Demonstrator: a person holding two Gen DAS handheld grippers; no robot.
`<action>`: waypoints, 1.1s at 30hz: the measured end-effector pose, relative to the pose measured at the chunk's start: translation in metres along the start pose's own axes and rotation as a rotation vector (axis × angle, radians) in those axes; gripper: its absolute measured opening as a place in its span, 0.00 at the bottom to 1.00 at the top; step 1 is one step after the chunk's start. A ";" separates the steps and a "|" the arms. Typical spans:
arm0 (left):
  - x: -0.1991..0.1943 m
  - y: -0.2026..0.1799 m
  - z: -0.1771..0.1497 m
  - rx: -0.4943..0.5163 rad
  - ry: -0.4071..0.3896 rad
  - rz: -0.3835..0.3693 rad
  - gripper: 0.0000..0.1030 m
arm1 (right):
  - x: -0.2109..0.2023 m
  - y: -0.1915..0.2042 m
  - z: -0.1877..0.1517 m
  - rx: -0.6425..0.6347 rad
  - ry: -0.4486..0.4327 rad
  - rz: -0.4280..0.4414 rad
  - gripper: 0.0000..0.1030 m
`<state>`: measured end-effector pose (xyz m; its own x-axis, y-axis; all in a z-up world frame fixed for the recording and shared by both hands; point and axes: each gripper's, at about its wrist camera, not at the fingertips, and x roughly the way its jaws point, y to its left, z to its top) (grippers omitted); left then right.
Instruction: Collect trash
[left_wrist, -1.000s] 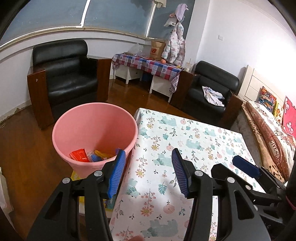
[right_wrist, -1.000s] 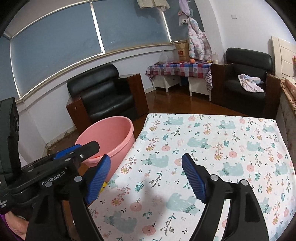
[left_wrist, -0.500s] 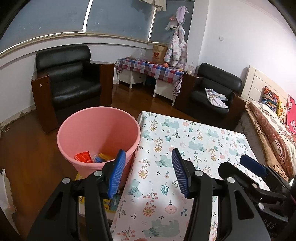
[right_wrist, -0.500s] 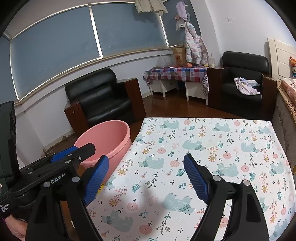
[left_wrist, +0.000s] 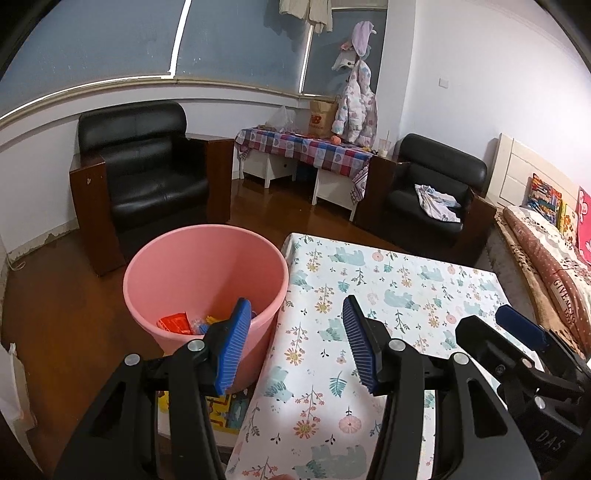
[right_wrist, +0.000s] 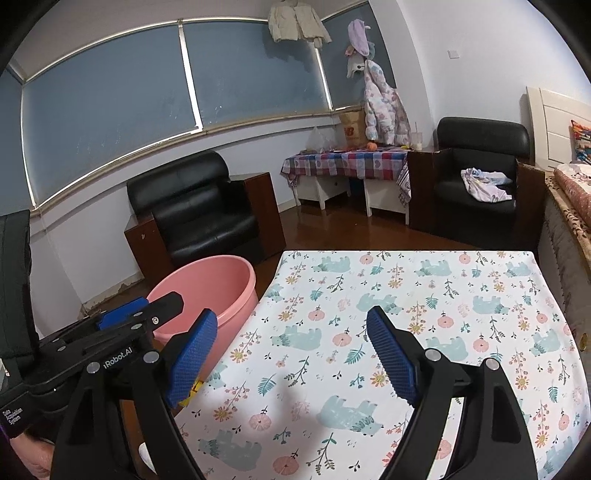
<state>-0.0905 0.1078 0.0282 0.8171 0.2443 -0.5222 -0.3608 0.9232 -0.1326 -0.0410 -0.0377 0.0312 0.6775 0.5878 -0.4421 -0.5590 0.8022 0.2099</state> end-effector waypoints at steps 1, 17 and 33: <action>0.000 0.000 0.000 0.000 -0.002 -0.001 0.51 | 0.000 0.000 0.000 0.002 -0.002 -0.002 0.79; -0.008 -0.003 0.000 0.014 -0.035 -0.005 0.51 | 0.000 0.002 -0.003 -0.010 -0.024 -0.014 0.79; -0.009 -0.003 -0.001 0.017 -0.038 -0.004 0.51 | 0.002 0.002 -0.007 -0.004 -0.034 -0.033 0.79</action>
<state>-0.0969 0.1027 0.0321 0.8352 0.2514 -0.4891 -0.3502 0.9289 -0.1206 -0.0444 -0.0359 0.0246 0.7116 0.5640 -0.4189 -0.5378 0.8210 0.1918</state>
